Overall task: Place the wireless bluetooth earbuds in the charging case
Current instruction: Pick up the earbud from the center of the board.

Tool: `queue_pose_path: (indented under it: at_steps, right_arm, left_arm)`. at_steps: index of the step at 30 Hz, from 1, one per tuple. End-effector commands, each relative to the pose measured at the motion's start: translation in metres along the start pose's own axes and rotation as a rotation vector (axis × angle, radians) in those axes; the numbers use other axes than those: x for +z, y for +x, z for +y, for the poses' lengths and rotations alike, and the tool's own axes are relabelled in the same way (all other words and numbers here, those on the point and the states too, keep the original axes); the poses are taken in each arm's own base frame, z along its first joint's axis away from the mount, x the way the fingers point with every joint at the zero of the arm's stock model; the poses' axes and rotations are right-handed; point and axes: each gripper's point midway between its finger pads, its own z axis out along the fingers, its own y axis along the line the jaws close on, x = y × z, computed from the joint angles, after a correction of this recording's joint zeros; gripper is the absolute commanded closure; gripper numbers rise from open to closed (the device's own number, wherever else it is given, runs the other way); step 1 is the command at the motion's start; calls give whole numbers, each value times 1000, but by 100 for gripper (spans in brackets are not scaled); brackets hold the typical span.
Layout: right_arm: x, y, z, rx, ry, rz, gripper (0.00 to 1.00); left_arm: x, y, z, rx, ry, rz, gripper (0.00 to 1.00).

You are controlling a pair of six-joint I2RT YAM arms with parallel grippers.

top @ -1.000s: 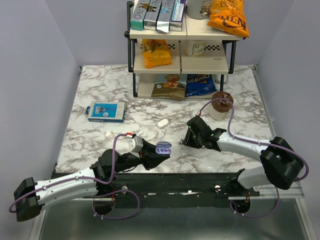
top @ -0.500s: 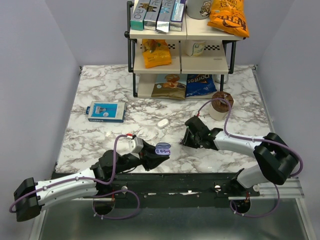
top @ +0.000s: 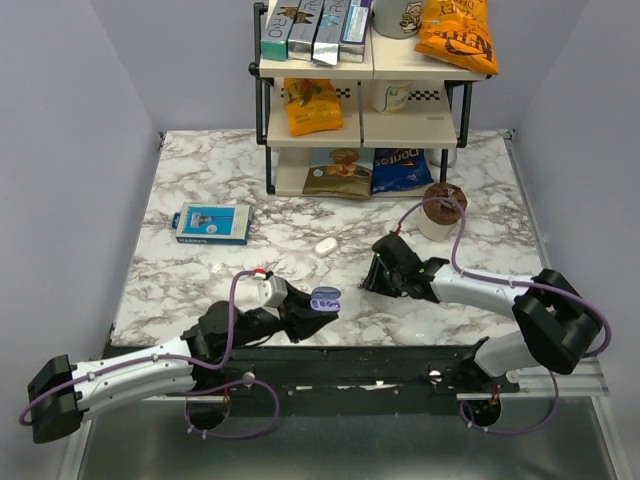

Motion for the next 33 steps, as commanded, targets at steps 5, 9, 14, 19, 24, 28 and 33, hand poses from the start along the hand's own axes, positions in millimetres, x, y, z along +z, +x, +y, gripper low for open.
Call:
queue_pose_path:
  at_steps: [5, 9, 14, 19, 24, 28, 33]
  right_arm:
    - [-1, -9, -10, 88, 15, -43, 56]
    - [3, -9, -11, 131, 21, -29, 59]
    - [9, -12, -9, 130, 41, -14, 59]
    - [9, -12, -8, 114, 53, -5, 59]
    - [10, -12, -12, 65, 74, 6, 59]
    - [13, -9, -14, 23, 84, 22, 61]
    - [13, -10, -12, -14, 82, 31, 63]
  left_arm:
    - [1, -7, -1, -5, -1, -37, 100]
    - [1, -8, 0, -5, -7, -42, 100]
    - [0, -9, 0, -6, -9, -46, 100]
    - [-1, -8, -1, -3, 0, -48, 100]
    - [-2, -8, -1, -4, -2, -52, 100]
    - [-2, -6, -1, -3, -2, -47, 100]
    - [-1, -4, -1, -5, 0, -39, 100]
